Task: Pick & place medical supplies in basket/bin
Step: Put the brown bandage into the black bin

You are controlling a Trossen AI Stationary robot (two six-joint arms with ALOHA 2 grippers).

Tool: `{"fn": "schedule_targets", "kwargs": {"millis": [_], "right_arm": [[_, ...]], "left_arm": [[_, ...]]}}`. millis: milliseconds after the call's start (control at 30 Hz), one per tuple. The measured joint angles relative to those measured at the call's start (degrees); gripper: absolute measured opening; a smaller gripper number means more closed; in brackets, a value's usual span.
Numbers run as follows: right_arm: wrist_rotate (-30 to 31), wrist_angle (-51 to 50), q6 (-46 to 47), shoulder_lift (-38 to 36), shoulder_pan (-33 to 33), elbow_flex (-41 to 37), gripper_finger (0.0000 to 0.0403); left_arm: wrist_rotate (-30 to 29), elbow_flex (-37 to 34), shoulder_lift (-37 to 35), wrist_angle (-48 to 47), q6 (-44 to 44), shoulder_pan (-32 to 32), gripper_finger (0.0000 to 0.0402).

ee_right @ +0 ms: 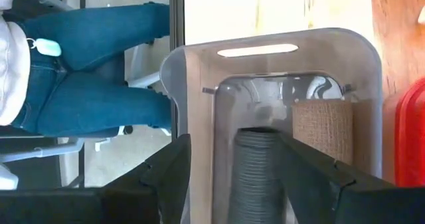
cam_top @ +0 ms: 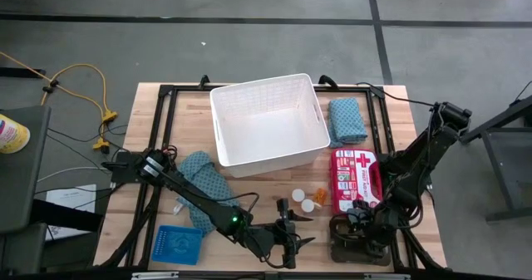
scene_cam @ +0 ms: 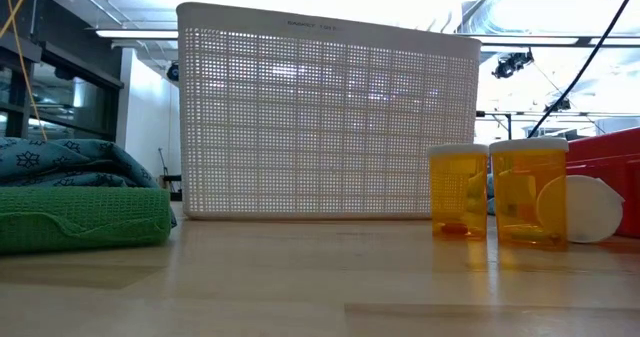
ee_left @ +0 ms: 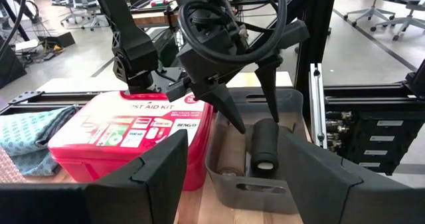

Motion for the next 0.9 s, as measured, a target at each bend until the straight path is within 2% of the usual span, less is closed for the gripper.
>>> {"fn": "schedule_targets", "kwargs": {"millis": [167,367,533,900], "right_arm": [[0.2,0.8,-0.6,0.0,0.0,0.0,0.0206],[0.4,1.6,-7.8,-0.2,-0.5,0.0,0.0206],[0.7,3.8,-13.8,-1.3,-4.1,0.0,0.0206],[0.3,16.1,-29.7,-1.7,-12.0,0.0,0.0206]], "left_arm": [[0.0,0.0,0.0,0.0,0.0,0.0,0.0226],[0.0,0.0,0.0,0.0,0.0,-0.1,0.0226],[0.0,0.0,0.0,0.0,0.0,-1.1,0.0226],[0.0,0.0,0.0,-0.6,0.0,-5.4,0.0226]]}}
